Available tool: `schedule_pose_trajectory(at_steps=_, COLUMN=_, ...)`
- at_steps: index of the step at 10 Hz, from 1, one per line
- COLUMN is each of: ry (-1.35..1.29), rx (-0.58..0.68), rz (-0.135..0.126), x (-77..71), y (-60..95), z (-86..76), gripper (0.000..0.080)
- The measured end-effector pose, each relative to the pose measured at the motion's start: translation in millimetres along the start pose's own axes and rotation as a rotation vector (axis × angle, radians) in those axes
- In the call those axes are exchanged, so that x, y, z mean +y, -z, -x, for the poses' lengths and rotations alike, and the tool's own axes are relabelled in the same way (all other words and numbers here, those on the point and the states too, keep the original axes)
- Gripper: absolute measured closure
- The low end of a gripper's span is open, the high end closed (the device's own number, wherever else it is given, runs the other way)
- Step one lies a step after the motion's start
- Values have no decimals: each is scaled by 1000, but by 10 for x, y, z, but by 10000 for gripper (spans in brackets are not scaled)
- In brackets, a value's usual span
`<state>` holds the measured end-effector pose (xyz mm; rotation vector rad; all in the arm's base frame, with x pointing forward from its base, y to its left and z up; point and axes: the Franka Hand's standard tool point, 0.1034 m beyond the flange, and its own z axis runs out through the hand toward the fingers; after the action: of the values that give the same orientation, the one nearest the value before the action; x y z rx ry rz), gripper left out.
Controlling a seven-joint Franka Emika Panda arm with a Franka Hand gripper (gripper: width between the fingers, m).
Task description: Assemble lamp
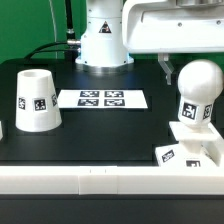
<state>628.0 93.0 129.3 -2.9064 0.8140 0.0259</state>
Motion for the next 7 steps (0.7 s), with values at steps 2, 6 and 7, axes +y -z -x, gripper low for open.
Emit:
schedule_pose_trajectory(at_steps=2, ry=-172, rx=-10, rz=-14, x=8, y=-3, z=-9, gripper=221)
schedule_pose_trajectory(at_steps=6, ry=-325, rx=-15, rz=-18, x=2, y=-4, z=-16, gripper=177)
schedule_pose_trajectory(at_steps=7, ry=-300, rx=-15, rz=-19, x=0, y=-4, z=-15, gripper=124)
